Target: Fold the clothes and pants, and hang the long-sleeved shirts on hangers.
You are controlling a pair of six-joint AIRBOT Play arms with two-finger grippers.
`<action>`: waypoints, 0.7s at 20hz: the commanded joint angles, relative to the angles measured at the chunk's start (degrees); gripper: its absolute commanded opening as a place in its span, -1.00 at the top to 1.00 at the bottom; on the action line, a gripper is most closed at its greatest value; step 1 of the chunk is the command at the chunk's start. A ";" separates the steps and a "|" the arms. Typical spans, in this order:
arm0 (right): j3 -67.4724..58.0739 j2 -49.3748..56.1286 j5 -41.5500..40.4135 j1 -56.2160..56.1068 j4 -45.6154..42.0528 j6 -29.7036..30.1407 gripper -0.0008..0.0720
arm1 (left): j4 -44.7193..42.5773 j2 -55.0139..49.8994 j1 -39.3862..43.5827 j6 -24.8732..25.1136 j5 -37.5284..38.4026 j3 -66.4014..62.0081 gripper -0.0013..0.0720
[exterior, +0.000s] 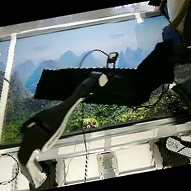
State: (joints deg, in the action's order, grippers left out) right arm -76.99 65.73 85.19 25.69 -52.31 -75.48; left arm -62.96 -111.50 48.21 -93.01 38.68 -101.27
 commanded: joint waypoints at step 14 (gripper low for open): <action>-0.07 11.19 -14.10 -25.46 -6.60 -18.95 0.93 | -13.14 -5.73 -12.87 5.42 39.43 -14.27 0.95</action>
State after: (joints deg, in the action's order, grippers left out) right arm -76.99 74.52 75.29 3.42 -58.35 -90.30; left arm -60.55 -121.82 40.97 -88.05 64.51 -115.37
